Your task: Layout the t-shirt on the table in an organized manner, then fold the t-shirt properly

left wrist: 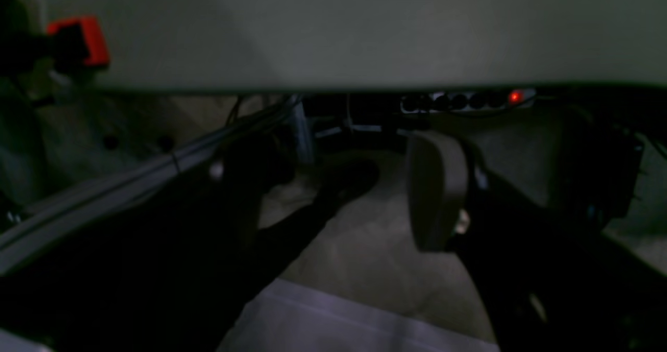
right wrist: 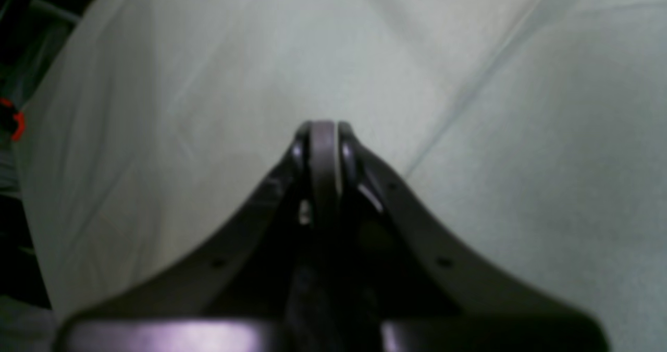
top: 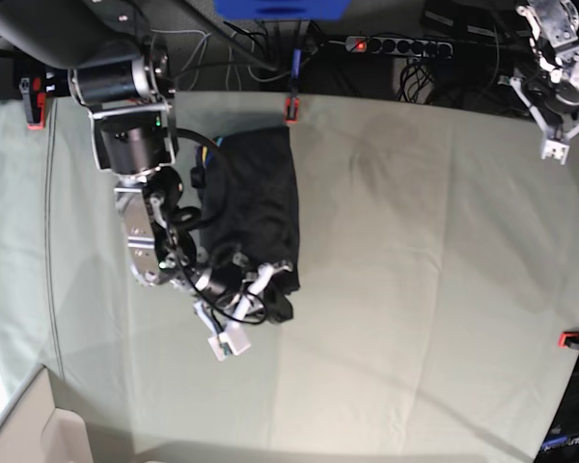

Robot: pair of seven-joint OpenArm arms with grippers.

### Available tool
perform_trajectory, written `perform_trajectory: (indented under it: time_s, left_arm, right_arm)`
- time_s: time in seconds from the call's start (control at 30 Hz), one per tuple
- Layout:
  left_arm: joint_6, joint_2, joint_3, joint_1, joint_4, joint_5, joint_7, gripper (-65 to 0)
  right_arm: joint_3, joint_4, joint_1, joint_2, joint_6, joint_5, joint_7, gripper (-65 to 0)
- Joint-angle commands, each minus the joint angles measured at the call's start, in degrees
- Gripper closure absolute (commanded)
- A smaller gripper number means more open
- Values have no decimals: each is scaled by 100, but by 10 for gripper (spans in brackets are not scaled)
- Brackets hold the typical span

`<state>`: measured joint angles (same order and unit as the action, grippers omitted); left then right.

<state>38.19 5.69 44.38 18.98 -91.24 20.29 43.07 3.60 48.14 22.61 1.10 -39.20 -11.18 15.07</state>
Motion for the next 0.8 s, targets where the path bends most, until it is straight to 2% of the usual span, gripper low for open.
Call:
perform_trajectory:
  time_s: [0.0, 0.13, 0.2, 0.33, 0.4, 0.47, 0.6, 0.7, 0.77]
  left_arm:
    - [-26, 59, 103, -4, -102, -3, -56, -408]
    - [-17, 59, 445, -21, -102, -117, -56, -408]
    - [-17, 86, 665, 5, -102, -495, -56, -408]
    - [-17, 182, 1008, 295, -41, -1542, 5, -394]
    - [-17, 226, 999, 497, -41, -1981, -12, -326]
    - [-17, 235, 1034, 638, -32, -2377, -48, -228]
    - [-17, 226, 1043, 787, -5, -2763, -56, -81]
    - [-17, 200, 1008, 743, 241, -2799, -56, -3]
    - [-17, 191, 982, 726, 452, -2807, -65, 0]
  right_arm:
    - [-12, 96, 143, 17, -80, -108, -254, 0]
    - [-47, 676, -76, -185, -80, -144, -228, 0]
    - [-100, 1177, -340, -238, -80, -144, -228, 0]
    - [-716, 2355, -1114, -370, -80, -108, -228, 0]
    - [-953, 2918, -1606, -493, -80, -108, -96, 0]
    - [-1278, 3489, -2230, -598, -80, -135, 45, 0]
    - [-2069, 4228, -3382, -607, -80, -144, 36, 0]
    - [-2571, 4553, -4103, -440, -80, -144, 27, 0]
    - [-2878, 4738, -4507, -361, -80, -144, 27, 0]
